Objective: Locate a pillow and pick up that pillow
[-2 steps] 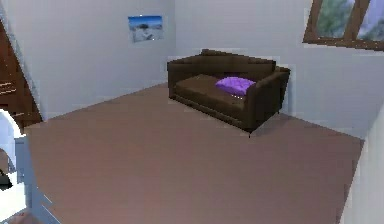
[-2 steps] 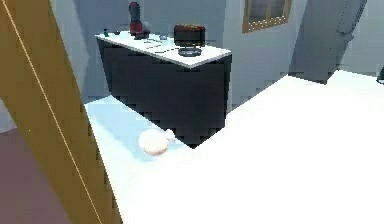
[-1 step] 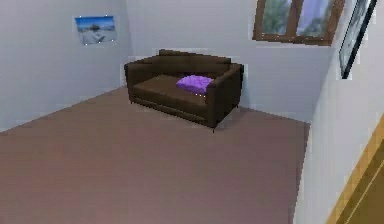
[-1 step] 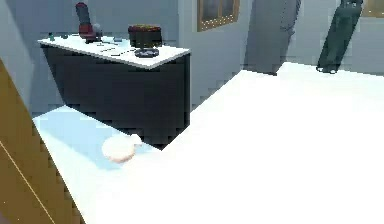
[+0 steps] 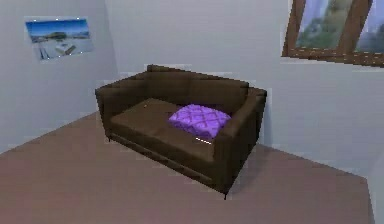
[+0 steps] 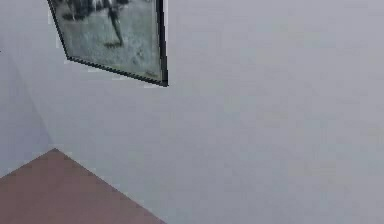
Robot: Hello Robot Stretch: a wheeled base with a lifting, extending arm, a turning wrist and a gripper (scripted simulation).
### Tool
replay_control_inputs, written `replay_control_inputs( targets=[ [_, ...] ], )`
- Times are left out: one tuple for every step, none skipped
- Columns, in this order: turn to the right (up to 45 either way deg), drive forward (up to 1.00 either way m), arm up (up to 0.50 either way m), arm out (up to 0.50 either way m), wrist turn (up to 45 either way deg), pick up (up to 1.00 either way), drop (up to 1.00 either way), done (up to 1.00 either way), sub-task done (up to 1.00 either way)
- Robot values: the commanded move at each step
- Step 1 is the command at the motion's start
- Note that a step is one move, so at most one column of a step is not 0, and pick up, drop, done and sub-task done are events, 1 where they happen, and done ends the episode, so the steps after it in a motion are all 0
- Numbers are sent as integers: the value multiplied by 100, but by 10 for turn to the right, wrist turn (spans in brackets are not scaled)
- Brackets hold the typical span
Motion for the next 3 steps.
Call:
replay_control_inputs(
  targets=[
    [60,0,0,0,0,0,0,0,0],
    [0,55,0,0,0,0,0,0,0],
    [-450,0,0,0,0,0,0,0,0]
  ],
)
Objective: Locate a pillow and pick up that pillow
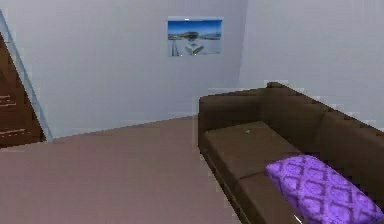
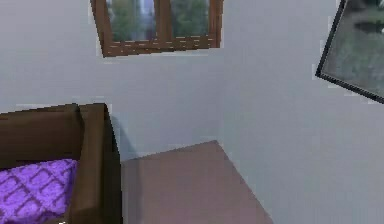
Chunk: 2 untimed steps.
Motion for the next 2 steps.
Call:
replay_control_inputs(
  targets=[
    [-450,0,0,0,0,0,0,0,0],
    [450,0,0,0,0,0,0,0,0]
  ],
)
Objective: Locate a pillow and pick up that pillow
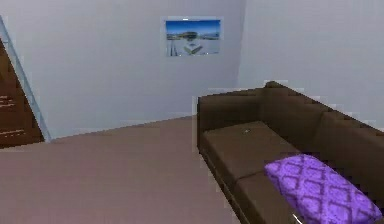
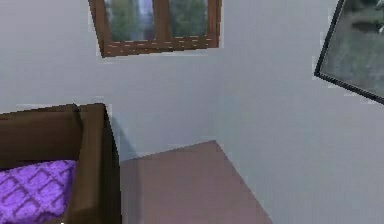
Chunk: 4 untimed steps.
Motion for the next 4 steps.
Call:
replay_control_inputs(
  targets=[
    [420,0,0,0,0,0,0,0,0],
    [0,30,0,0,0,0,0,0,0],
    [-450,0,0,0,0,0,0,0,0],
    [-420,0,0,0,0,0,0,0,0]
  ],
)
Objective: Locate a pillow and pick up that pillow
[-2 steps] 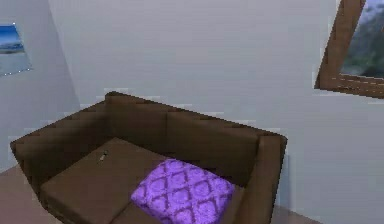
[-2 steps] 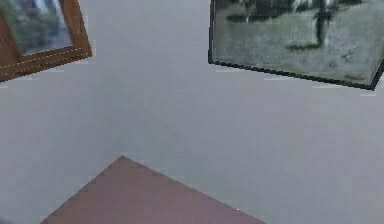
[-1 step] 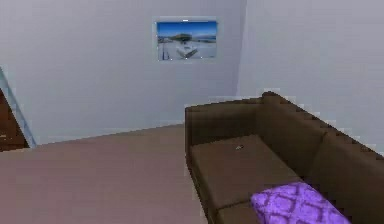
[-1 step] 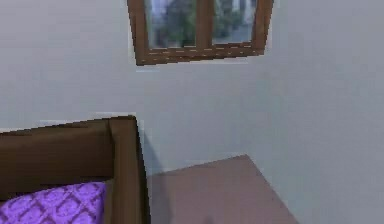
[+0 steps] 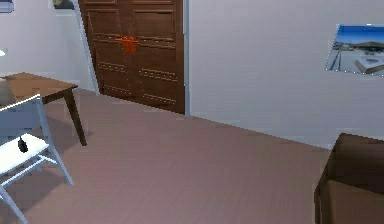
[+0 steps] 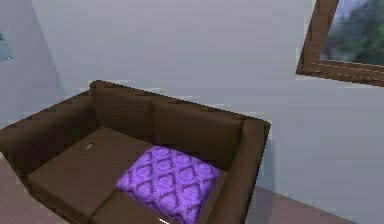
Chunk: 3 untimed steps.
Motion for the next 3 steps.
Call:
replay_control_inputs(
  targets=[
    [0,0,50,0,0,0,0,0,0],
    [0,0,6,0,0,0,0,0,0],
    [0,0,0,24,0,0,0,0,0]
  ],
)
